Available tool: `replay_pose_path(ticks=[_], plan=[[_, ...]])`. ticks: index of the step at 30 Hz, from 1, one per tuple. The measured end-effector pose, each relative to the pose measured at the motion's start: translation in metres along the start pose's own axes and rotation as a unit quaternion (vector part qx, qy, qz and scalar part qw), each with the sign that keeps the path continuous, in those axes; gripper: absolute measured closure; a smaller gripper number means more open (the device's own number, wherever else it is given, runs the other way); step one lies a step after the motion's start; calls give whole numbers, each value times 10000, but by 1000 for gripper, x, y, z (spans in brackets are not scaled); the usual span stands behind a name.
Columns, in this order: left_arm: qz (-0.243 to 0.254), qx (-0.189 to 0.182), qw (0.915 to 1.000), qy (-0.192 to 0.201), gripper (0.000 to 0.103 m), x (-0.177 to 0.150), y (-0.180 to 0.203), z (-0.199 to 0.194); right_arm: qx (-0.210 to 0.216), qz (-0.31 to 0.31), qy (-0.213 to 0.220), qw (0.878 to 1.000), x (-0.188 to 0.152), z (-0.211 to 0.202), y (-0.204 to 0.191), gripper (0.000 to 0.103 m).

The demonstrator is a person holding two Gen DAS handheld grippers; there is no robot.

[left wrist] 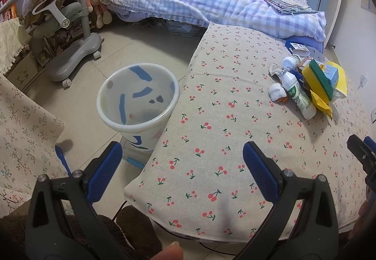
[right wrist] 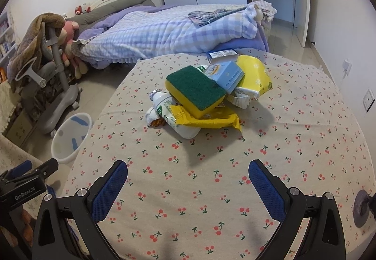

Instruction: Collect trash

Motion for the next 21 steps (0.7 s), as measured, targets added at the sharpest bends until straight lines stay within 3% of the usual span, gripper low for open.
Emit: replay_pose_path(ticks=[21], plan=[[-42, -3, 10000, 15, 1, 2, 0, -1, -49, 14, 96, 9999, 7, -3, 8, 0]])
Point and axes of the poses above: each gripper's, at about its wrist camera, not at the fingertips, and z roughly the way its jaws point, y to its right, x to its top, the point moved 3 cm from there along z, roughly the way its jaws point, and after that the axes turned 6 degrees about -z, right-handed, at the moved point
